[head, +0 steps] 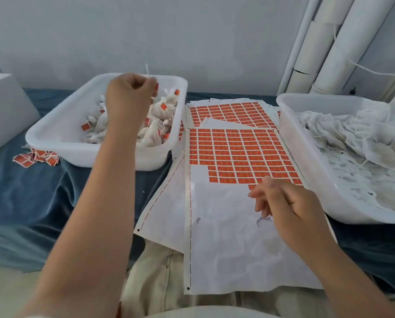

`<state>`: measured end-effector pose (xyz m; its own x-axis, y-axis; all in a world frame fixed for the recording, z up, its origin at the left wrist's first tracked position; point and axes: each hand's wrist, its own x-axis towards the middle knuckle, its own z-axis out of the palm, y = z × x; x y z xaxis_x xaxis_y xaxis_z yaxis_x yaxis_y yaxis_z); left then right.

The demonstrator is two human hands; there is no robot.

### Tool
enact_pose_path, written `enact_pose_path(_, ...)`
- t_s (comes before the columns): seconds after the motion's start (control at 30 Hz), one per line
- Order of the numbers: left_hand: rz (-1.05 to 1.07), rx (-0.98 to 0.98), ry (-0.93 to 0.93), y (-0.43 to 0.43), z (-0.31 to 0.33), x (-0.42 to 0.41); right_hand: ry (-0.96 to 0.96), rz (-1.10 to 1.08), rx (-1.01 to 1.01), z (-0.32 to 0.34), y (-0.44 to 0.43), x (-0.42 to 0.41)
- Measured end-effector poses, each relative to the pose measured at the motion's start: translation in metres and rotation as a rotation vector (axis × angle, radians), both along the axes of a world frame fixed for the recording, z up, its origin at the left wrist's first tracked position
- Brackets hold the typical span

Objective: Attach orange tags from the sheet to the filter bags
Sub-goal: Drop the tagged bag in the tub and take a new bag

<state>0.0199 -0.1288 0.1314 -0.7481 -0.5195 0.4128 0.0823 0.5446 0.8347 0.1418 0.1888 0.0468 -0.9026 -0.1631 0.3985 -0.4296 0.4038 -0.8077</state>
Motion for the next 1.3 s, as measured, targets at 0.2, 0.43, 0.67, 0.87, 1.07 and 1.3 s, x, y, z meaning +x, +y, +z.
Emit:
enact_pose_path(0.2, -0.045, -0.371, -0.618, -0.015, -0.027, -0.028, 0.053, 0.020, 0.076, 0.004, 0.005, -0.001)
enact_pose_path(0.43, 0.044, -0.435, 0.027, 0.003, -0.011, -0.001, 0.050, -0.119, 0.293, 0.033, 0.046, -0.016)
enact_pose_path(0.67, -0.234, -0.238, 0.180, 0.069, -0.010, 0.077, -0.140, -0.309, 0.564, 0.060, 0.124, -0.053)
enact_pose_path(0.87, -0.470, -0.011, 0.043, 0.120, -0.039, 0.108, -0.617, -0.425, 1.072, 0.060, 0.166, -0.102)
enact_pose_path(1.07, -0.550, 0.008, -0.055, 0.132, -0.068, 0.114, -0.524, -0.503, 0.799, 0.048, 0.179, -0.099)
enact_pose_path(1.3, -0.554, 0.050, -0.073, 0.135, -0.068, 0.116, -0.512, -0.474, 0.874, 0.050, 0.181, -0.100)
